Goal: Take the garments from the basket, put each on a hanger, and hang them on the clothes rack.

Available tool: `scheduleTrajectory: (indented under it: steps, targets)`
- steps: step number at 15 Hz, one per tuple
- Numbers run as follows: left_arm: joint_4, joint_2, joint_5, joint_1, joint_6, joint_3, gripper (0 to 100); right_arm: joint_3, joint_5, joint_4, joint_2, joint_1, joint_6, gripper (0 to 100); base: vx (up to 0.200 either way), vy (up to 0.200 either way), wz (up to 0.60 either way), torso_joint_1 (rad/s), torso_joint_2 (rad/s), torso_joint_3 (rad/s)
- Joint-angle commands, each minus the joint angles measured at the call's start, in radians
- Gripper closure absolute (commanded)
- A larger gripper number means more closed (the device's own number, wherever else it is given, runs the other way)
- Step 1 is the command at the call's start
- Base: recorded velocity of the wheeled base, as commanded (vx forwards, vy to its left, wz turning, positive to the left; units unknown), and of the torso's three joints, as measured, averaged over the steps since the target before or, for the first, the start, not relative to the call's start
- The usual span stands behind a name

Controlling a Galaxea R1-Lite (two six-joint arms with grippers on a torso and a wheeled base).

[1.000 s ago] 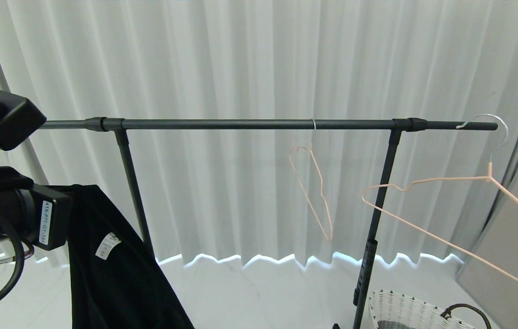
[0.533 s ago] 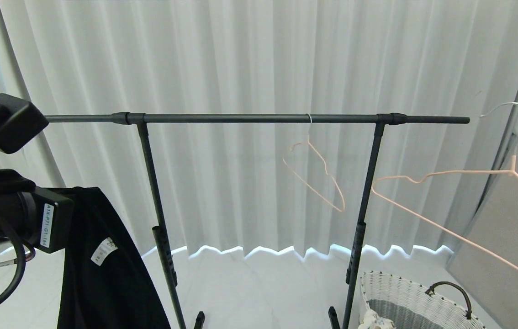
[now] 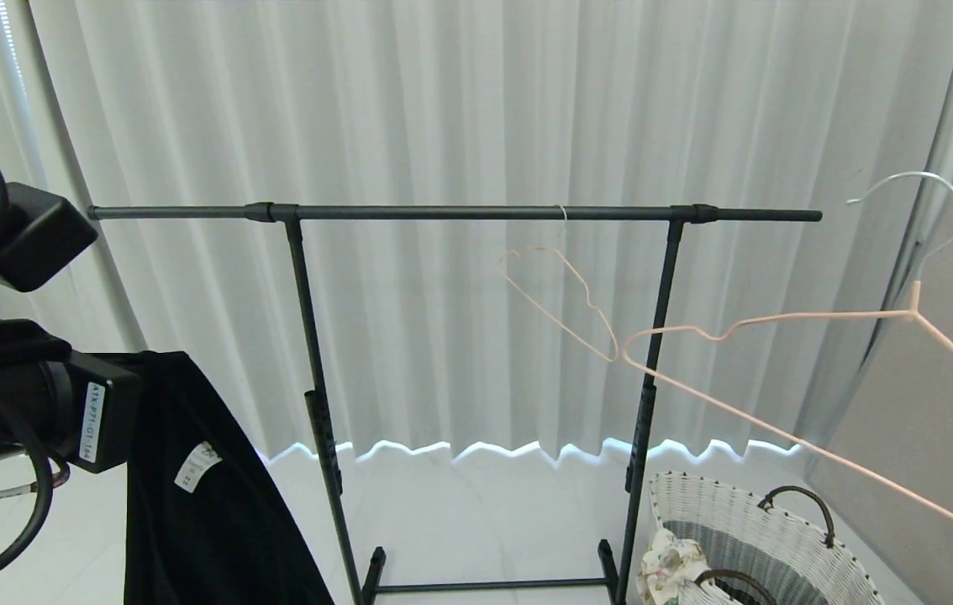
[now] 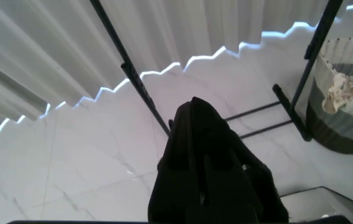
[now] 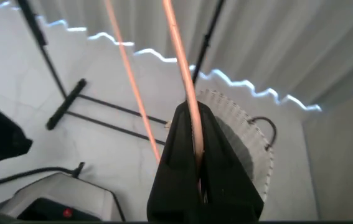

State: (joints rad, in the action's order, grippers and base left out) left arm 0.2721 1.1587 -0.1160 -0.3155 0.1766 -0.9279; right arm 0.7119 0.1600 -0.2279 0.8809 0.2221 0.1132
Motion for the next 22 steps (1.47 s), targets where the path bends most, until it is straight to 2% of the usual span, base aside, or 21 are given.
scheduleTrajectory:
  steps: [1,4,6,7,8,12,14,15,17,22]
  targets:
    - [0.001,0.024,-0.001,-0.014,-0.002,-0.005,100,0.0,0.004,0.028,0.036,0.097,-0.015,100,0.0,0.0,0.0,0.0,0.0,0.0]
    - [0.001,0.111,-0.033,-0.079,-0.029,-0.089,100,0.0,0.004,0.122,0.078,0.284,-0.148,100,0.0,0.0,0.0,0.0,0.0,0.0]
    - [0.001,0.222,-0.136,-0.116,-0.097,-0.181,100,-0.002,0.003,0.139,0.107,0.361,-0.188,100,0.0,0.0,0.0,0.0,0.0,0.0]
    - [0.001,0.291,-0.226,-0.142,-0.141,-0.235,100,-0.002,0.003,0.145,0.127,0.382,-0.198,100,0.0,0.0,0.0,0.0,0.0,0.0]
    - [0.002,0.345,-0.284,-0.166,-0.175,-0.273,100,-0.002,0.003,0.173,0.148,0.393,-0.208,100,0.0,0.0,0.0,0.0,0.0,0.0]
    - [0.001,0.434,-0.292,-0.2,-0.203,-0.301,100,0.017,0.004,0.22,0.216,0.408,-0.282,100,0.0,0.0,0.0,0.0,0.0,0.0]
    - [0.004,0.493,-0.295,-0.2,-0.312,-0.364,100,0.017,0.004,0.232,0.23,0.419,-0.31,100,0.0,0.0,0.0,0.0,0.0,0.0]
    - [0.01,0.504,-0.295,-0.2,-0.339,-0.382,100,0.018,0.004,0.248,0.236,0.422,-0.323,100,0.0,0.0,0.0,0.0,0.0,0.0]
    - [0.009,0.513,-0.295,-0.201,-0.345,-0.391,100,0.018,0.001,0.291,0.271,0.456,-0.334,100,0.0,0.0,0.0,0.0,0.0,0.0]
    - [0.007,0.509,-0.294,-0.214,-0.353,-0.433,100,0.02,-0.007,0.432,0.405,0.457,-0.337,100,0.0,0.0,0.0,0.0,0.0,0.0]
